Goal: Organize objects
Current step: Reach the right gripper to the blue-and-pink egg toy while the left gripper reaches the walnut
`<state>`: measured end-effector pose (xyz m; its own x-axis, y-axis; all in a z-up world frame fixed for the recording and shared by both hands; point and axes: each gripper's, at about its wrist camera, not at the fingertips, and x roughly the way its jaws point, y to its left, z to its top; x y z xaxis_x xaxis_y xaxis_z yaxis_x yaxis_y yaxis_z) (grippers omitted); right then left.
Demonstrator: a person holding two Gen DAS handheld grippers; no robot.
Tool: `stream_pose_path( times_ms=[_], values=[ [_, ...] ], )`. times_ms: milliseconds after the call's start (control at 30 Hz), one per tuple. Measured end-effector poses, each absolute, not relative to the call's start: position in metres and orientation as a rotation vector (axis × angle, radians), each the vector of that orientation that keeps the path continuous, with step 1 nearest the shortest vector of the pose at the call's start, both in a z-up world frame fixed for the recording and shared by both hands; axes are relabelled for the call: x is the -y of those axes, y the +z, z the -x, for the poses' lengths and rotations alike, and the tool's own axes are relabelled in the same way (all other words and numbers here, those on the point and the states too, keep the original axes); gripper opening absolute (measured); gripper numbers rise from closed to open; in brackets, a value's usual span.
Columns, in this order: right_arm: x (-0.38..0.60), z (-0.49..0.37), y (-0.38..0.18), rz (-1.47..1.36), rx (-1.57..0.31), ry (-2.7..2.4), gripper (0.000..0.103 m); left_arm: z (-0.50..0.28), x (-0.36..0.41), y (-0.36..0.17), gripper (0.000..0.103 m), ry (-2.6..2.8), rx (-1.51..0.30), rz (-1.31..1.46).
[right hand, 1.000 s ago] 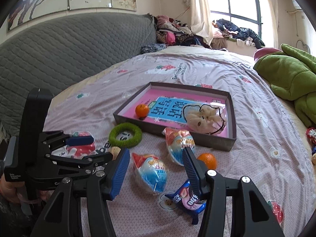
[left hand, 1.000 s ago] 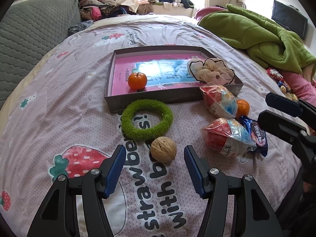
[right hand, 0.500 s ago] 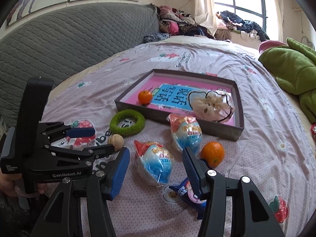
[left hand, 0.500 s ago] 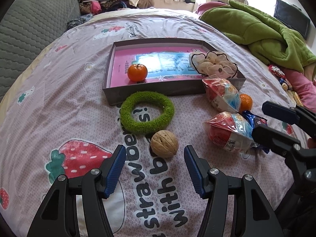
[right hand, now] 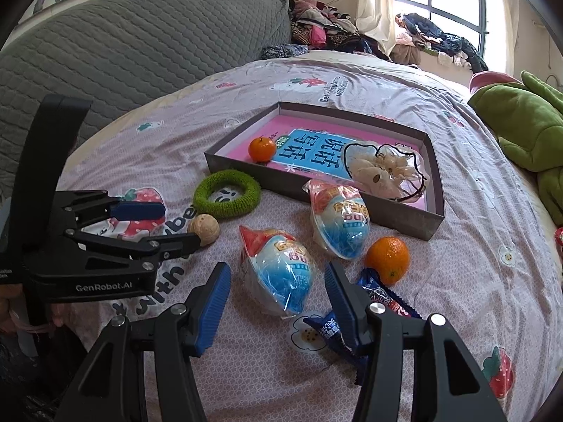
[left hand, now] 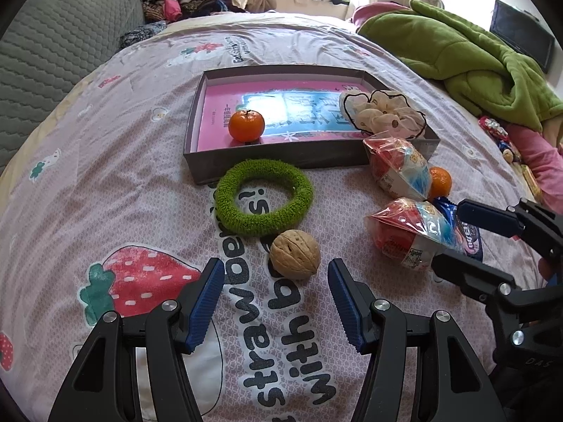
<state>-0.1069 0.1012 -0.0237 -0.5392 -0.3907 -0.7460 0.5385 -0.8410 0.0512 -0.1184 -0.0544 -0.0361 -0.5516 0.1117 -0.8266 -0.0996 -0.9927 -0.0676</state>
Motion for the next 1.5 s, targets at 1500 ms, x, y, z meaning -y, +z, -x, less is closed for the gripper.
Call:
stream_pose_path(
  times_ms=[1500],
  values=[
    [-0.09,0.114,-0.047,-1.026,-0.18,-2.318,0.051,0.142,0.055,-0.062,0.063,2.667,0.102,1.465]
  ],
)
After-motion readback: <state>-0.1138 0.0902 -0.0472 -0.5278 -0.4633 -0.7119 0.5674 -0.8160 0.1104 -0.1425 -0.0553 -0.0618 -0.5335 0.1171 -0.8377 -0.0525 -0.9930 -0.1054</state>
